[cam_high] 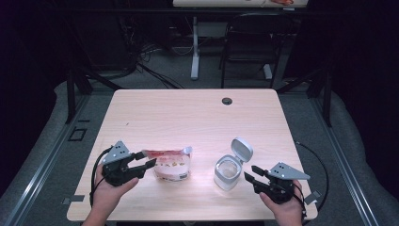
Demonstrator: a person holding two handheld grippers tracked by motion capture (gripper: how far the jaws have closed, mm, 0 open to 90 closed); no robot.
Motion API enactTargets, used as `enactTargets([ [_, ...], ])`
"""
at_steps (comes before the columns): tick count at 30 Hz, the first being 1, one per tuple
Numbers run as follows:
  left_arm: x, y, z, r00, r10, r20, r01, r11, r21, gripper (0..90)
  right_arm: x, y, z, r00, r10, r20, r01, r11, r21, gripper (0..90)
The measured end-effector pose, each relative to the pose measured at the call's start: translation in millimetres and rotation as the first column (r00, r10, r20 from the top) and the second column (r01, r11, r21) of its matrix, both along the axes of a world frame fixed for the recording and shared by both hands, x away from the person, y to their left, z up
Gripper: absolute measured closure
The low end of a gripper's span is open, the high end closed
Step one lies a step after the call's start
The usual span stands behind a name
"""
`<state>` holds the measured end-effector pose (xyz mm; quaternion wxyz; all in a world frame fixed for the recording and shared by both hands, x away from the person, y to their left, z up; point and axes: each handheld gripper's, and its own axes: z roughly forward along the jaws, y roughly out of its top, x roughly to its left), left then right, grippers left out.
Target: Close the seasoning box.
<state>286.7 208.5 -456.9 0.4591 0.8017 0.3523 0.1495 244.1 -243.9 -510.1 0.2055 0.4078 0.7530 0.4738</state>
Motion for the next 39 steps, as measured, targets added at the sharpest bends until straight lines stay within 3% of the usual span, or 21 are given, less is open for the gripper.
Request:
enactTargets([
  [2,2.6,-1.9,4.4,1.0000,-0.003,-0.008,0.003,0.9999,-0.011,55.1,0.0,0.1,0.7,1.0000,-0.007,0.002,0.007,0.9999,0.013,59.0],
  [9,9.2,-8.1,13.3,0.9997,-0.016,-0.018,0.017,0.9996,0.024,60.4,1.4,2.5,7.4,0.9999,-0.006,0.011,0.006,0.9997,0.022,58.3],
  [15,7.6,-2.4,11.8,0.9989,-0.046,-0.001,0.046,0.9989,-0.001,64.6,3.2,15.1,24.1,0.9979,0.054,0.036,-0.055,0.9979,0.034,59.1],
  [19,8.4,2.3,11.7,0.9980,-0.063,-0.010,0.062,0.9972,-0.042,65.6,7.3,28.7,33.1,0.9943,0.082,0.067,-0.083,0.9965,0.009,55.8],
  [25,7.7,3.1,11.7,0.9975,-0.069,0.009,0.070,0.9970,-0.035,67.3,20.8,50.5,43.1,0.9889,0.145,0.032,-0.145,0.9895,-0.007,54.8],
  [27,7.5,3.5,11.9,0.9976,-0.068,0.011,0.069,0.9970,-0.035,67.5,25.7,58.1,45.6,0.9844,0.176,0.010,-0.176,0.9845,-0.003,55.7],
  [32,6.8,3.9,12.9,0.9981,-0.061,0.008,0.061,0.9974,-0.039,67.2,34.9,75.2,51.8,0.9760,0.218,0.012,-0.217,0.9759,-0.022,56.6],
  [39,6.9,6.1,13.3,0.9975,-0.070,0.013,0.070,0.9964,-0.046,68.4,45.4,94.8,58.5,0.9597,0.281,0.018,-0.281,0.9598,-0.008,54.8],
])
